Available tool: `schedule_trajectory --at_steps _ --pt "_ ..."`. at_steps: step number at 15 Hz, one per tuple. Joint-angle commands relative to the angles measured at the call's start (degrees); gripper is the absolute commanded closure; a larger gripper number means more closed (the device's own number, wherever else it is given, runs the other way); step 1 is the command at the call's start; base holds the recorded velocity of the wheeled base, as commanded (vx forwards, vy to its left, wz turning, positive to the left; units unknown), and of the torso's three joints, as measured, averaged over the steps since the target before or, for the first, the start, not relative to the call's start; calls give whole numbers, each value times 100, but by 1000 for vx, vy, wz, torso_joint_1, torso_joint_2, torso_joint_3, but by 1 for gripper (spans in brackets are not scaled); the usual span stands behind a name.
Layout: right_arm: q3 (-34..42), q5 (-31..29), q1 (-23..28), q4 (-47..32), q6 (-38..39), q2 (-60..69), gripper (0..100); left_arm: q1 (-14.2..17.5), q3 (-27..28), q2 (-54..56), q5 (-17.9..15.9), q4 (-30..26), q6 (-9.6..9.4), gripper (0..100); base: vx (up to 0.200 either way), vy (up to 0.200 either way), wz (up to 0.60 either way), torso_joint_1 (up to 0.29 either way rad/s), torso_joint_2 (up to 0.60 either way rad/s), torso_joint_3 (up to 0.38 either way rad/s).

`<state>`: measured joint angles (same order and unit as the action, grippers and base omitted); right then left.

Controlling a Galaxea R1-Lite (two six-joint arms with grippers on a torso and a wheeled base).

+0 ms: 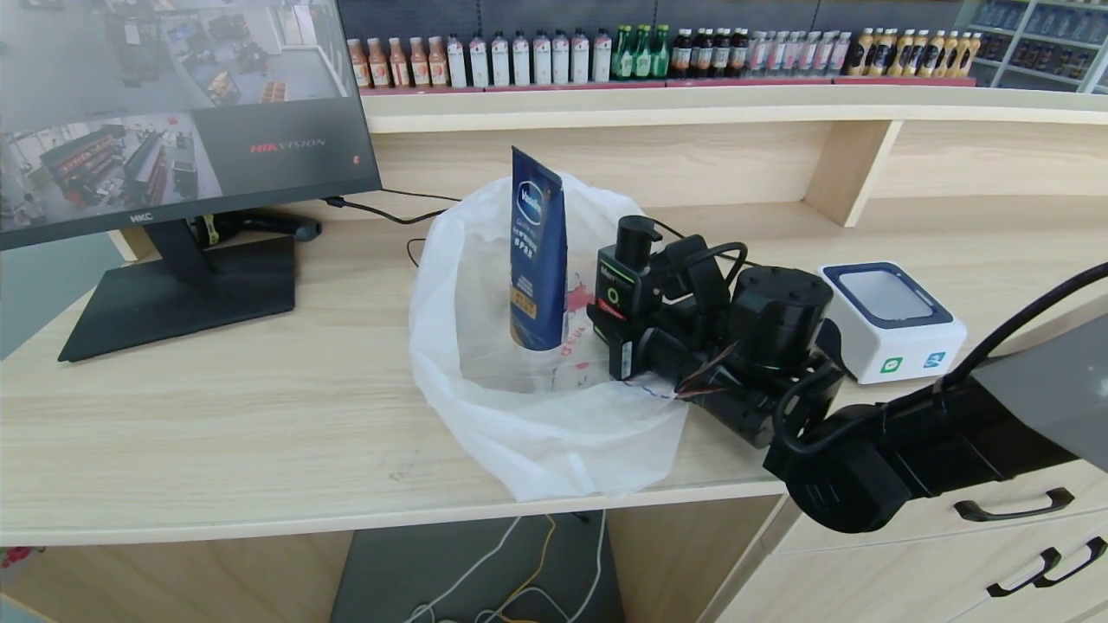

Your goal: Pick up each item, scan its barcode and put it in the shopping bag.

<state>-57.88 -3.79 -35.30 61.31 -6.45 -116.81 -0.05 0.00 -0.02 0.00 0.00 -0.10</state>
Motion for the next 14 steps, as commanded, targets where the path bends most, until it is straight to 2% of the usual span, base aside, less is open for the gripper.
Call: schedule_trajectory --at_steps 1,2,9,14 --pt "5 1 -3 4 3 0 100 5 0 2 0 0 1 0 0 0 0 0 0 0" --pt "5 1 -3 4 30 18 0 -4 0 2 0 0 1 0 0 0 0 0 0 0" --pt "400 -16 -12 707 47 132 0 5 0 2 0 0 1 0 0 0 0 0 0 0" --pt "550 -8 -20 778 56 712 0 5 0 2 0 0 1 0 0 0 0 0 0 0"
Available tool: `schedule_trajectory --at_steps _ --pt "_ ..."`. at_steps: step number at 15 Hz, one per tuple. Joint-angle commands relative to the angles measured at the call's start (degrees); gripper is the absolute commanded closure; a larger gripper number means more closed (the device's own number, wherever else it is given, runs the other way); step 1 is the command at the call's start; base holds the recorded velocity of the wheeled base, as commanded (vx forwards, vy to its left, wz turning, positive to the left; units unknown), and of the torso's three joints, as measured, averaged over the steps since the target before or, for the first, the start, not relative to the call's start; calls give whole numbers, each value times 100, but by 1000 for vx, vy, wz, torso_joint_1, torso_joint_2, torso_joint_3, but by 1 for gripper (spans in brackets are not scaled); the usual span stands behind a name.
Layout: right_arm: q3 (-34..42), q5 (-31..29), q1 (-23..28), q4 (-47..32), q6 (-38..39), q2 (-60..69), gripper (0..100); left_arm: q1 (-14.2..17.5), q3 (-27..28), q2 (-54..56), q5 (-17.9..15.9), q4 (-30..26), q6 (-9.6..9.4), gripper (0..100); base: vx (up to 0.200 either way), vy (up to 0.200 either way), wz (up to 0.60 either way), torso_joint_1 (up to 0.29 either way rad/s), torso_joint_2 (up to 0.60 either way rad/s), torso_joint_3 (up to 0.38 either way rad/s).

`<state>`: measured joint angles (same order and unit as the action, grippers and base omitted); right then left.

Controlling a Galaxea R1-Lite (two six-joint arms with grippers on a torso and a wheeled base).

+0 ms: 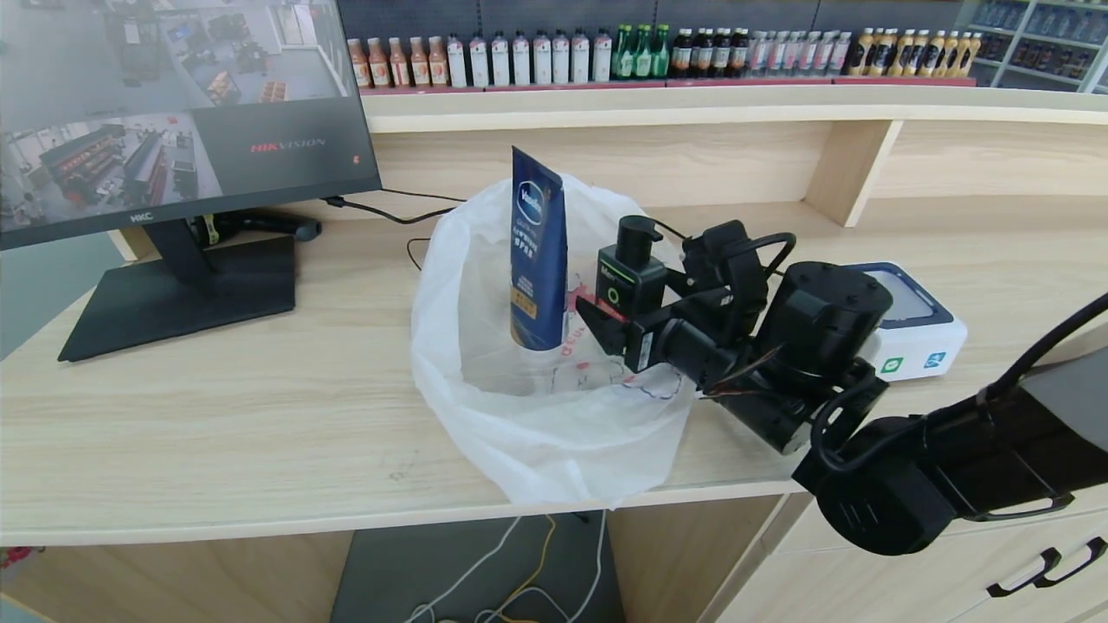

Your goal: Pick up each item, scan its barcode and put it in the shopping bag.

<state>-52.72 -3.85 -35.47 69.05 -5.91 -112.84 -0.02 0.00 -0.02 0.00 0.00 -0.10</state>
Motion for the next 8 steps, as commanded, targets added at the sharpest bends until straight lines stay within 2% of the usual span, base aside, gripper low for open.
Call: schedule_trajectory --at_steps 1,6,8 --pt "148 7 -3 -5 2 535 0 -6 0 2 0 0 1 0 0 0 0 0 0 0" --pt "834 7 5 -445 29 1994 0 -6 0 2 0 0 1 0 0 0 0 0 0 0" --pt "1379 7 58 -506 134 2723 0 2 0 2 0 0 1 0 0 0 0 0 0 0"
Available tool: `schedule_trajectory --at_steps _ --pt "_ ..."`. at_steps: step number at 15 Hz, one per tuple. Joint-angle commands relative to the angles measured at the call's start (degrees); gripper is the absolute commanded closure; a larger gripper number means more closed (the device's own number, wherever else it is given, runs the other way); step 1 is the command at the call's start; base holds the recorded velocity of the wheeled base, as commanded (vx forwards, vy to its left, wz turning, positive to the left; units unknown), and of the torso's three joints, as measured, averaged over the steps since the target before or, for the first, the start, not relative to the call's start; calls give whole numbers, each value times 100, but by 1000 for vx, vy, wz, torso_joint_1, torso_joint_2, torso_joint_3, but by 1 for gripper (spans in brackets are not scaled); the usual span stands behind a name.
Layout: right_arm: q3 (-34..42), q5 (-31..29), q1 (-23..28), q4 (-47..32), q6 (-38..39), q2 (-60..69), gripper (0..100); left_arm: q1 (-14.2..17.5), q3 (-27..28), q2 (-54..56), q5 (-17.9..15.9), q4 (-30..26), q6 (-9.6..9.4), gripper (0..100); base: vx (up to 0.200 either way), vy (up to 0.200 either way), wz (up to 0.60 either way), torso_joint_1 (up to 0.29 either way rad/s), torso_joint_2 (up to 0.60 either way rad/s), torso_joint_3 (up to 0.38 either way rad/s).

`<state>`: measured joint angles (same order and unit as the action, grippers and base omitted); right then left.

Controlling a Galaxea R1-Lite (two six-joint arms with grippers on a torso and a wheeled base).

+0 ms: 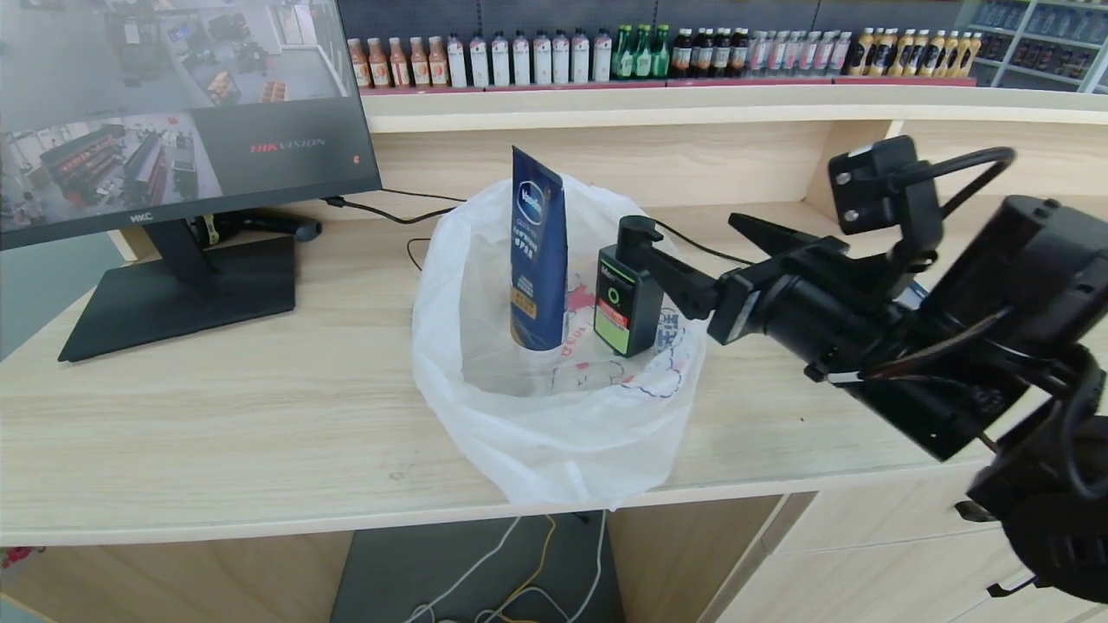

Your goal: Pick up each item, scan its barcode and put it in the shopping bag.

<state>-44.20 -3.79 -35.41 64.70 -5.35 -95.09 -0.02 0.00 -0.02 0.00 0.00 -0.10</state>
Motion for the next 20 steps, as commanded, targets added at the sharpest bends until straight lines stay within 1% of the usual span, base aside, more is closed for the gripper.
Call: schedule_trajectory --at_steps 1,2,3,4,6,7,8,12,13,14,17,19,20 --pt "913 1 87 -71 105 1335 0 -6 0 2 0 0 1 0 0 0 0 0 0 0" --pt "1318 1 114 -80 113 1748 0 -6 0 2 0 0 1 0 0 0 0 0 0 0" --pt "1986 1 219 -150 131 2407 0 2 0 2 0 0 1 0 0 0 0 0 0 0" --pt "2390 1 237 -282 140 2890 0 2 0 2 0 0 1 0 0 0 0 0 0 0" --pt "2873 -16 245 -888 140 3892 0 2 0 2 0 0 1 0 0 0 0 0 0 0" --pt "3216 -16 263 -1636 157 4675 0 2 0 2 0 0 1 0 0 0 0 0 0 0" --pt "3401 -16 263 -2268 219 5272 0 2 0 2 0 0 1 0 0 0 0 0 0 0" --pt "3427 36 254 -5679 263 7839 0 2 0 2 0 0 1 0 0 0 0 0 0 0" --pt "3427 36 254 -5731 263 7883 0 -6 0 2 0 0 1 0 0 0 0 0 0 0" --pt "3339 80 263 -6680 254 8551 0 -6 0 2 0 0 1 0 0 0 0 0 0 0" --pt "3515 80 263 -6812 254 8735 0 2 0 2 0 0 1 0 0 0 0 0 0 0" --pt "3752 72 263 -6812 210 8849 0 -6 0 2 0 0 1 0 0 0 0 0 0 0" --pt "3990 72 263 -6804 140 9069 0 2 0 2 0 0 1 0 0 0 0 0 0 0"
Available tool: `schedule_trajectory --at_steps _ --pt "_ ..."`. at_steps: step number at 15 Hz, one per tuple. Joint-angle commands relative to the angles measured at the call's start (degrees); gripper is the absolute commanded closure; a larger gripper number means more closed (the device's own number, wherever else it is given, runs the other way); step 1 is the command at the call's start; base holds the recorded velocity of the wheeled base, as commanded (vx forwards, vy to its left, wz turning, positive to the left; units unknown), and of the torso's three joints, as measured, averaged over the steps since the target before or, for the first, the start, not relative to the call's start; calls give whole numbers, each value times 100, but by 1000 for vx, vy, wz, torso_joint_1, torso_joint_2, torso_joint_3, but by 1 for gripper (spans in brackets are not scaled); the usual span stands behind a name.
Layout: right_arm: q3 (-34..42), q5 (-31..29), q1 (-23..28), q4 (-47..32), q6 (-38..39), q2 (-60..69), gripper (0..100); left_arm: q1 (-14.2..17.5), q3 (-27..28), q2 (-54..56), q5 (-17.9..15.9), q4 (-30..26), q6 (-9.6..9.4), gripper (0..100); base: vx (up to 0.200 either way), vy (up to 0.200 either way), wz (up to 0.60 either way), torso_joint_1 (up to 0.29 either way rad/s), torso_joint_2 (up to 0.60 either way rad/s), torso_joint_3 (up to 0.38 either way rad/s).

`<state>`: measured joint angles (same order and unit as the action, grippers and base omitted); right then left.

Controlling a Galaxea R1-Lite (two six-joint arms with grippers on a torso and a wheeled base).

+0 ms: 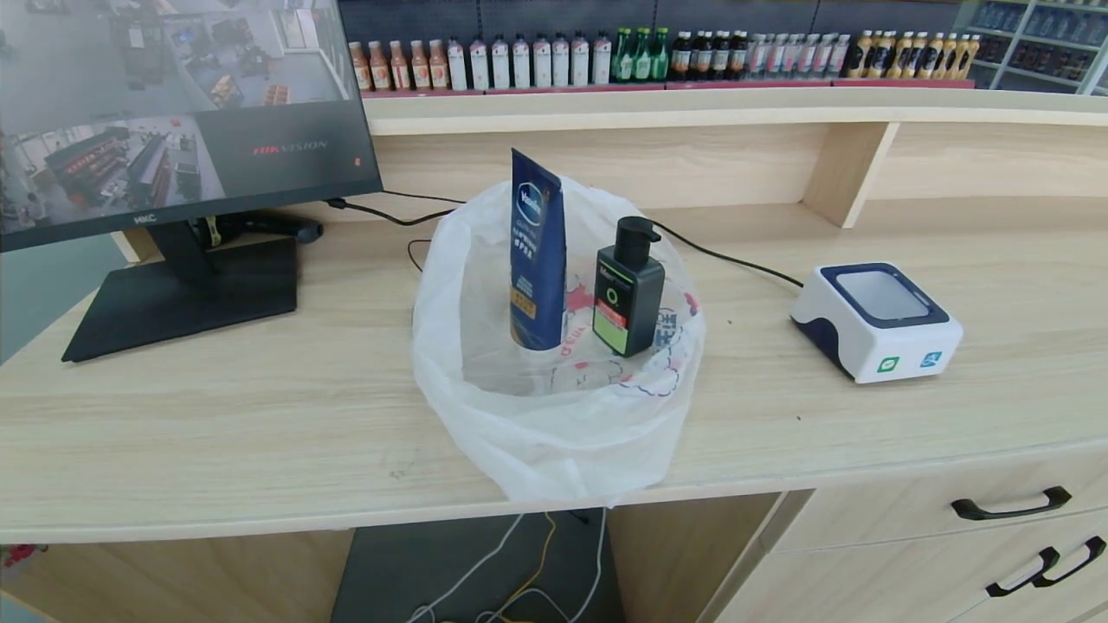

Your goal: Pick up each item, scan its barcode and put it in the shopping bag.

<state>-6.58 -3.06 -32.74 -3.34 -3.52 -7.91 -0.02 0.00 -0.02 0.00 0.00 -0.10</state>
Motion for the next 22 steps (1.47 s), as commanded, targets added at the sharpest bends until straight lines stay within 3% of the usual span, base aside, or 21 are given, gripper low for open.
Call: schedule_trajectory --at_steps 1,4,6,7,12,18,22 --pt "342 -10 -4 0 -78 554 0 2 0 2 0 0 1 0 0 0 0 0 0 0" --pt "351 -72 137 18 -61 290 0 -6 0 2 0 0 -8 0 0 0 0 0 0 0" --pt "351 -371 1481 35 -105 -176 0 -6 0 2 0 0 -8 0 0 0 0 0 0 0" --pt "359 -72 2097 26 -87 -290 0 -6 0 2 0 0 -8 0 0 0 0 0 0 0" --pt "641 209 3353 334 -34 694 0 2 0 2 0 0 -8 0 0 0 0 0 0 0" --pt "641 218 3283 334 -8 791 0 -6 0 2 0 0 19 0 0 0 0 0 0 0" --pt "641 218 3283 334 -8 791 0 2 0 2 0 0 19 0 -200 0 0 2 6 0"
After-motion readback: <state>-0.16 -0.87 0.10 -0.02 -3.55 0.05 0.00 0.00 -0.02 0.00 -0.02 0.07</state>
